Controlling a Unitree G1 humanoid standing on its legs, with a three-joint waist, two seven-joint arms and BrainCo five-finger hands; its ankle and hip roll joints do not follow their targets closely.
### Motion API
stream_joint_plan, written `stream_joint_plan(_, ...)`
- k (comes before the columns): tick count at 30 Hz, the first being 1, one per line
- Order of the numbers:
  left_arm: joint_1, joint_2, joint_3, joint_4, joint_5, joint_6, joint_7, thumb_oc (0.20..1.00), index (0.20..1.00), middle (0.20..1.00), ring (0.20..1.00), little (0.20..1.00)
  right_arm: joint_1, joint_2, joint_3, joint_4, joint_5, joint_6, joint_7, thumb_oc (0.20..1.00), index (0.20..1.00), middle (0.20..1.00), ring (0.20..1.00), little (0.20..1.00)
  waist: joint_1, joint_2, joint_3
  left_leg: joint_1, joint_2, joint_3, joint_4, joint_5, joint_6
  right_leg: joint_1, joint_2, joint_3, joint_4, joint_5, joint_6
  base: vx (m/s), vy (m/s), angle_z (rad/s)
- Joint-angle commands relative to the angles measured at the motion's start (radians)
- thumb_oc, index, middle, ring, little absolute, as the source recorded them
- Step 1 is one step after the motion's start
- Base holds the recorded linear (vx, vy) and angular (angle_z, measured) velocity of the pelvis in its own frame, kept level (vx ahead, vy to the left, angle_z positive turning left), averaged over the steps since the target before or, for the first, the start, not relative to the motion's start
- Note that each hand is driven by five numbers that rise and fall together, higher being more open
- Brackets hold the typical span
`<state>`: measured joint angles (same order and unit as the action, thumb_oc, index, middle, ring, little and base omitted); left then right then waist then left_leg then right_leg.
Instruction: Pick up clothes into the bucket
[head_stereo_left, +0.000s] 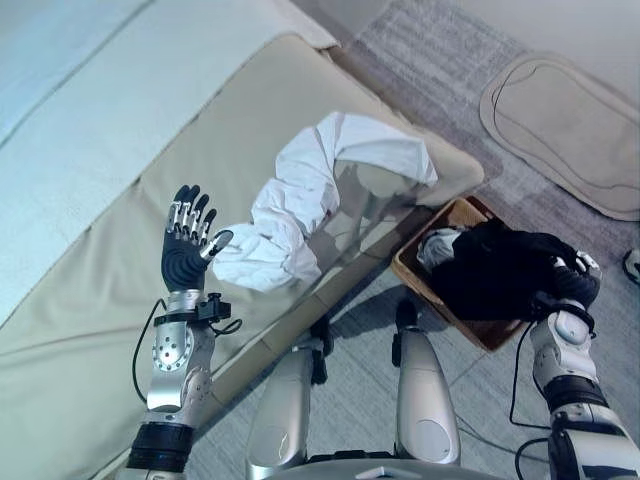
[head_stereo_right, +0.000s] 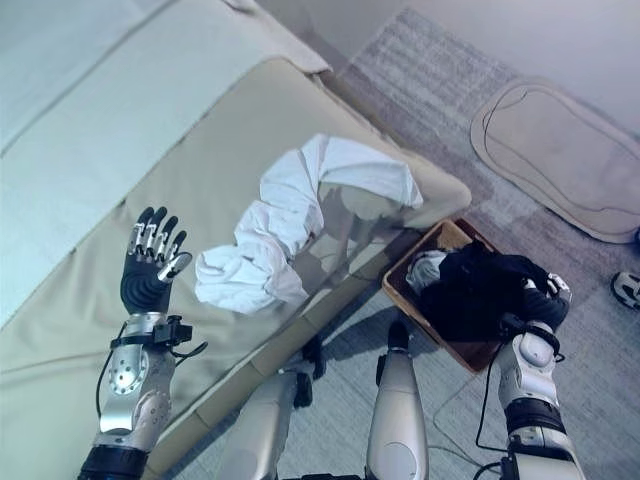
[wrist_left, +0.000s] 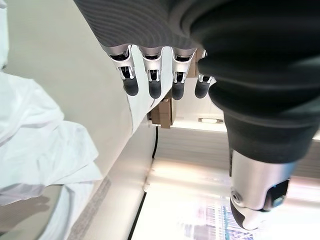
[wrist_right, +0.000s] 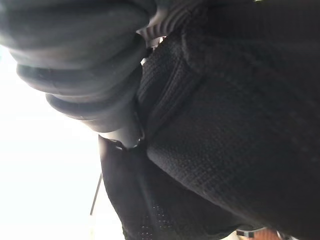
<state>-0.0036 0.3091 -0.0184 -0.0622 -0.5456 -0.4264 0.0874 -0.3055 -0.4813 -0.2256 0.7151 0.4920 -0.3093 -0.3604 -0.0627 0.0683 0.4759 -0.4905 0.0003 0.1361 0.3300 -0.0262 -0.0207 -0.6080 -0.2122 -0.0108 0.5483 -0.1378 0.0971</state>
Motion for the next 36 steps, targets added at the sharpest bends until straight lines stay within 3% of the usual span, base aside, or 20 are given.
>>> stream_joint_plan(1,0.025,0.023,0.005,-0.071,-0.028,-0.072,0.014,1.000,1.000,1.000,1.000,1.000,-0.026,-0.080,-0.012,-0.034,0.004,-0.094,-0.049,0.200,0.200,0.200,0.200,0.200,-0.005,-0.007,-0.065,-0.070,0.025,0.000,0.169,-0.129,0.012,-0.025,-0.043,-0.008,-0.077,0.126,0.033,-0.09,0.013,-0.03)
stream_joint_plan(9,0.051,0.019,0.001,-0.123,-0.108,-0.091,0.006,1.000,1.000,1.000,1.000,1.000,-0.109,-0.169,-0.013,-0.044,-0.002,-0.112,-0.096,0.200,0.200,0.200,0.200,0.200,0.007,0.024,-0.035,-0.211,0.035,0.028,0.275,-0.159,0.017,-0.195,-0.028,0.039,0.052,0.093,0.019,-0.06,0.010,-0.09)
stream_joint_plan(15,0.043,0.010,-0.007,-0.130,-0.152,-0.103,0.010,1.000,1.000,1.000,1.000,1.000,-0.151,-0.176,0.021,-0.002,-0.026,-0.103,-0.128,0.200,0.200,0.200,0.200,0.200,0.010,0.045,-0.023,-0.283,0.036,0.039,0.322,-0.170,0.018,-0.275,-0.028,0.060,0.107,0.077,0.013,-0.02,-0.005,-0.08)
stream_joint_plan(20,0.028,0.013,-0.022,-0.152,-0.161,-0.110,0.022,1.000,1.000,1.000,1.000,1.000,-0.256,-0.185,0.098,0.102,-0.060,-0.065,-0.145,0.200,0.200,0.200,0.200,0.200,0.019,0.066,-0.021,-0.329,0.032,0.050,0.361,-0.212,0.014,-0.348,-0.020,0.091,0.162,0.038,0.014,0.04,0.022,-0.05)
stream_joint_plan(34,0.020,0.021,-0.055,-0.195,-0.150,-0.124,0.056,1.000,1.000,1.000,1.000,1.000,-0.466,-0.233,0.317,0.261,-0.252,0.045,-0.152,0.200,0.200,0.200,0.200,0.200,0.050,0.092,-0.029,-0.453,0.015,0.063,0.404,-0.210,0.024,-0.496,-0.021,0.130,0.233,0.029,0.003,-0.01,0.001,-0.01)
stream_joint_plan(36,0.020,0.030,-0.055,-0.206,-0.143,-0.125,0.069,1.000,1.000,1.000,1.000,1.000,-0.523,-0.251,0.393,0.326,-0.352,0.101,-0.150,0.200,0.200,0.200,0.200,0.200,0.057,0.095,-0.032,-0.466,0.015,0.067,0.402,-0.206,0.025,-0.517,-0.020,0.139,0.238,0.031,0.002,0.00,0.000,0.00)
